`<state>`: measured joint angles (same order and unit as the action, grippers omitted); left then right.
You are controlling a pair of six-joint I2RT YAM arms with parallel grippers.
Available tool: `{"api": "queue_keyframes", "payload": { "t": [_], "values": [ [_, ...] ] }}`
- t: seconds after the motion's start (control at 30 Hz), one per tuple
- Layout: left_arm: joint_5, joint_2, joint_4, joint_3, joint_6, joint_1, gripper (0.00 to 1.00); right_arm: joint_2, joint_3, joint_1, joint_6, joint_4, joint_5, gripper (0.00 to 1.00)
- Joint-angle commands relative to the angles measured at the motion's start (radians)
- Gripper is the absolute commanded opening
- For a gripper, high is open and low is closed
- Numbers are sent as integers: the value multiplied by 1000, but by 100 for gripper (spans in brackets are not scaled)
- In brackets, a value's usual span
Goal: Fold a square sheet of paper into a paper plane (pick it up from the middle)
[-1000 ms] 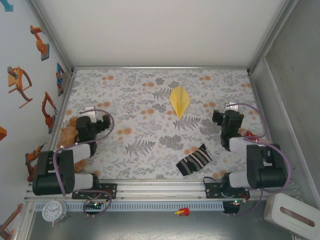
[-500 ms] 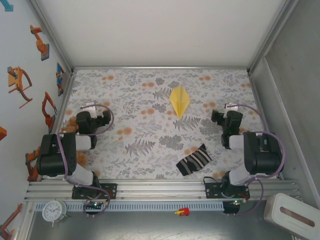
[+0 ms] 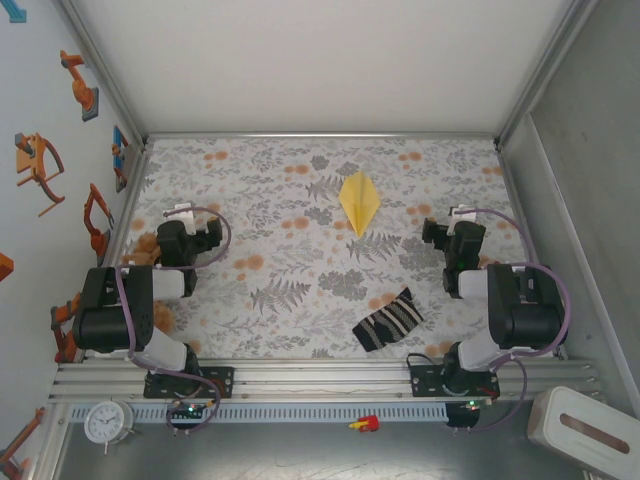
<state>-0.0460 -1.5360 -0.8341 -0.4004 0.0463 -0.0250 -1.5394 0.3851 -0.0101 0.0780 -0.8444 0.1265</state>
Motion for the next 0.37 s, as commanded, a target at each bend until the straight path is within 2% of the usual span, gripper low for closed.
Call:
{"api": "queue_keyframes", "payload": {
  "t": [0.0, 0.33],
  "values": [
    [-7, -5, 15, -15, -16, 2, 96, -3, -5, -6, 0, -39, 4, 99],
    [6, -5, 22, -19, -9, 8, 96, -3, -5, -7, 1, -39, 4, 99]
  ]
}}
